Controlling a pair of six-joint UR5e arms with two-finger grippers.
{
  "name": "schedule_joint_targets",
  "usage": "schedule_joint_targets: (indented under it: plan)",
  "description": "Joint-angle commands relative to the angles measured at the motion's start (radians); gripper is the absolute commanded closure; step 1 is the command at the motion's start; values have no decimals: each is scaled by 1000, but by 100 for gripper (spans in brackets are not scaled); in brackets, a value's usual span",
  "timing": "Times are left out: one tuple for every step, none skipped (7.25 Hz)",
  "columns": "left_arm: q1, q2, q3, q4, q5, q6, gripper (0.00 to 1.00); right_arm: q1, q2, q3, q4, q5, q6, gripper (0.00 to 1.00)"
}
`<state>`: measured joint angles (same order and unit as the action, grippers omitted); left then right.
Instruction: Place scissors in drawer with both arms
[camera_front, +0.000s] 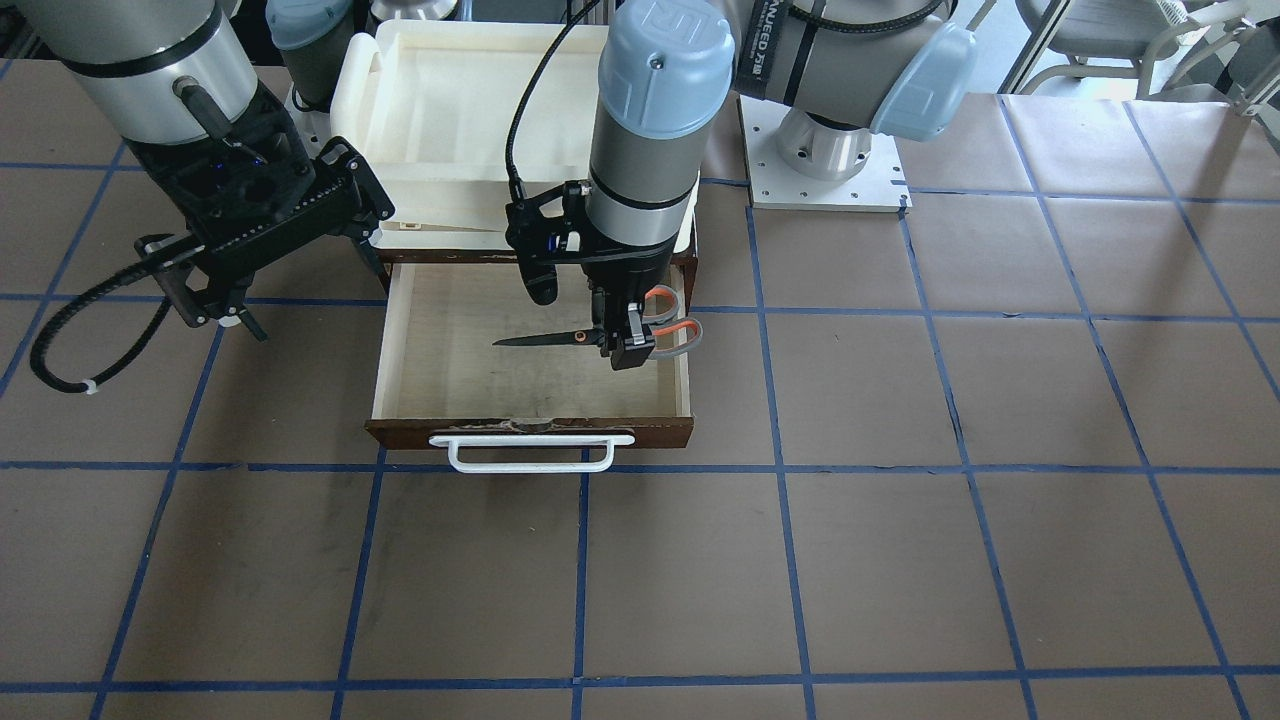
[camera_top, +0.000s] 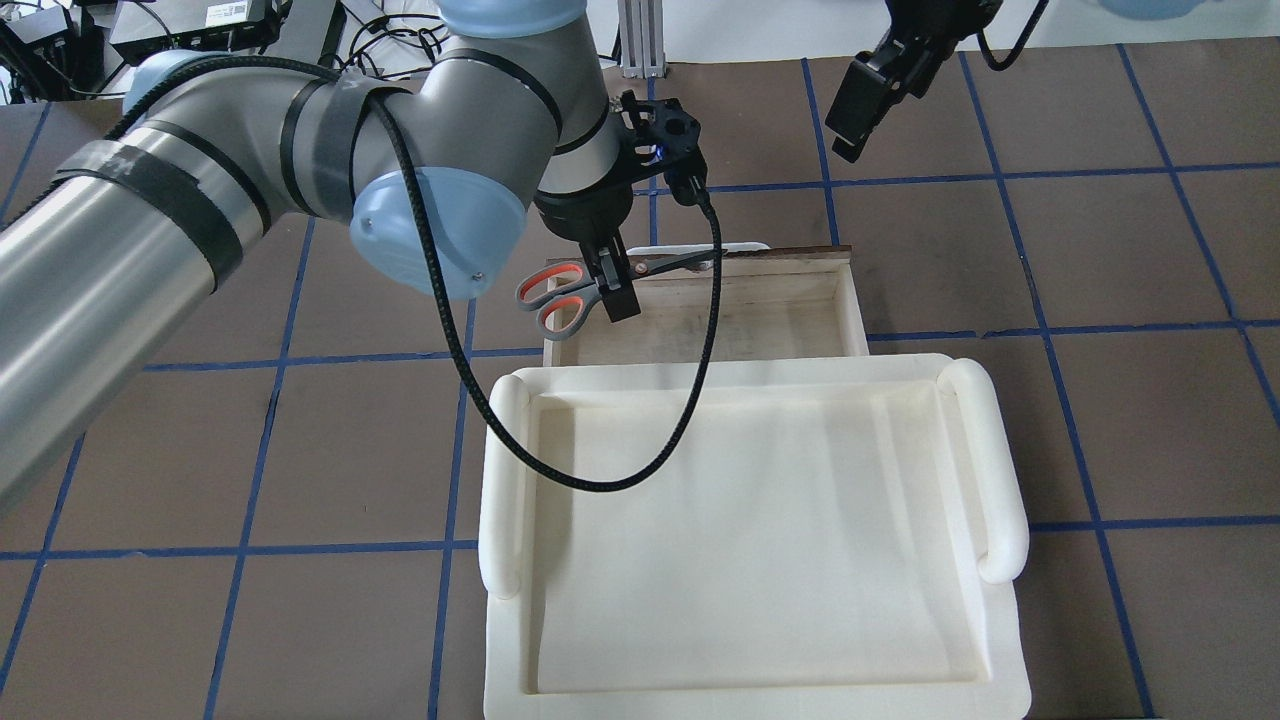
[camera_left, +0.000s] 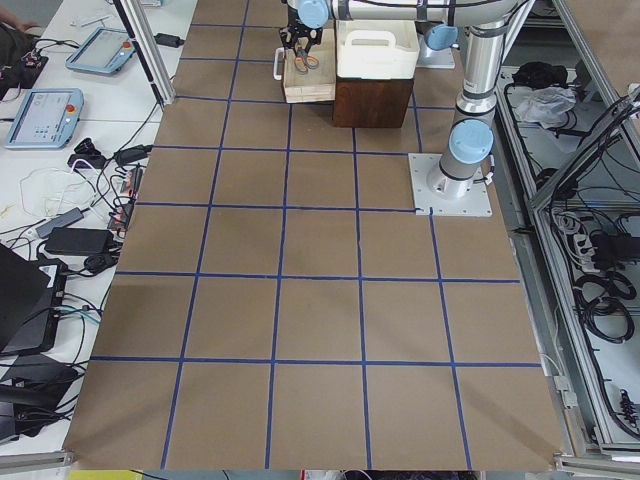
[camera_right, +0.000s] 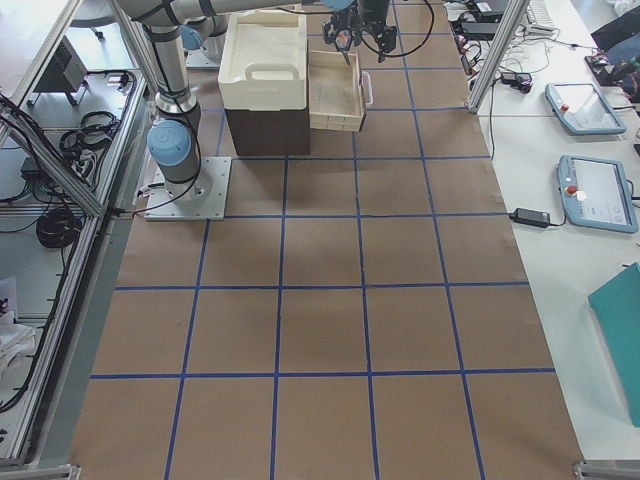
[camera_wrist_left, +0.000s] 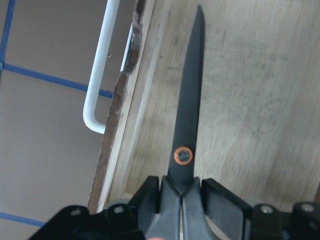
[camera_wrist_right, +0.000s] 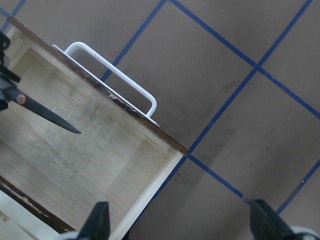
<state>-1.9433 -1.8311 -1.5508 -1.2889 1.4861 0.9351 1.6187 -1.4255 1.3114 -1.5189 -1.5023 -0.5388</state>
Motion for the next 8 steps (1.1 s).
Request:
schedule_joint_targets:
  plan:
    - [-60,-34,-17,34,11,-12,76,-2,-15,-1,11,-28,329,0]
    - [-77,-42,-49,81,17,-13,76,-2,-24,0,11,-32,418,0]
    - [-80,-43,-73,95,17,-16,76,3,-35,6,44,-29,568,0]
    - [-82,-57,-77,114,16,-10,76,4,-61,23,58,-30,647,0]
    - [-82,-68,-77,126,16,4,76,4,-62,43,48,-32,648,0]
    - [-82,-85,-77,147,14,10,76,4,-62,46,42,-26,646,0]
    - [-82,-95,-77,155,13,8,76,4,-62,46,42,-27,645,0]
    - [-89,-105,-80,151,14,7,75,4,-62,46,43,-32,646,0]
